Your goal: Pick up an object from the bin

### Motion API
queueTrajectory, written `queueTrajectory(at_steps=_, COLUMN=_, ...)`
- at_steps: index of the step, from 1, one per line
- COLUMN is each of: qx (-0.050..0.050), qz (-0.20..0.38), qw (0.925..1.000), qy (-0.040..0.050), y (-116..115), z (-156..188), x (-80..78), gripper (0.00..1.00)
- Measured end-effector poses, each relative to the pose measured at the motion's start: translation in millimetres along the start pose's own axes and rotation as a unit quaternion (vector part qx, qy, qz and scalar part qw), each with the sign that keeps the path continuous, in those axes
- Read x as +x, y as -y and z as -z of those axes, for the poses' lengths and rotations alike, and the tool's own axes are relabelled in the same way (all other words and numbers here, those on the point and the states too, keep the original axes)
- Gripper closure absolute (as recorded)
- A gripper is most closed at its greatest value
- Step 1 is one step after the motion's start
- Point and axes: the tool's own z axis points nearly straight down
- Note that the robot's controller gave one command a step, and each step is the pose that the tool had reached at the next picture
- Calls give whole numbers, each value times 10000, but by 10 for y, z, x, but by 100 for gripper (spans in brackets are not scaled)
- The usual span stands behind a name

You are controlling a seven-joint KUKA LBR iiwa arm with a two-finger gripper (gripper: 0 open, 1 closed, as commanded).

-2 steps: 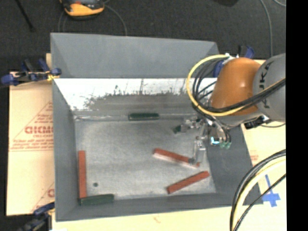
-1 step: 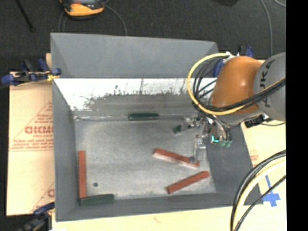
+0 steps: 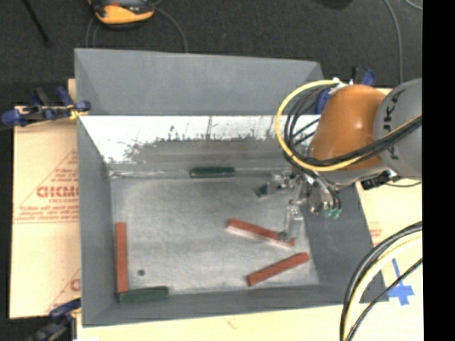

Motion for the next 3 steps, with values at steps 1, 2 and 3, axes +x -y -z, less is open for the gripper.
queueTrajectory(at_steps=1, qx=-18, qz=144, qw=9999, qy=-46, y=72, z=-232, x=226, gripper=0)
queueTrajectory(at_steps=2, qx=-8, qz=-358, qw=9994, qy=-13, y=-300, z=-647, x=138, gripper=100)
queueTrajectory(at_steps=3, qx=-7, qz=-353, qw=9994, qy=-13, y=-300, z=-647, x=138, gripper=100)
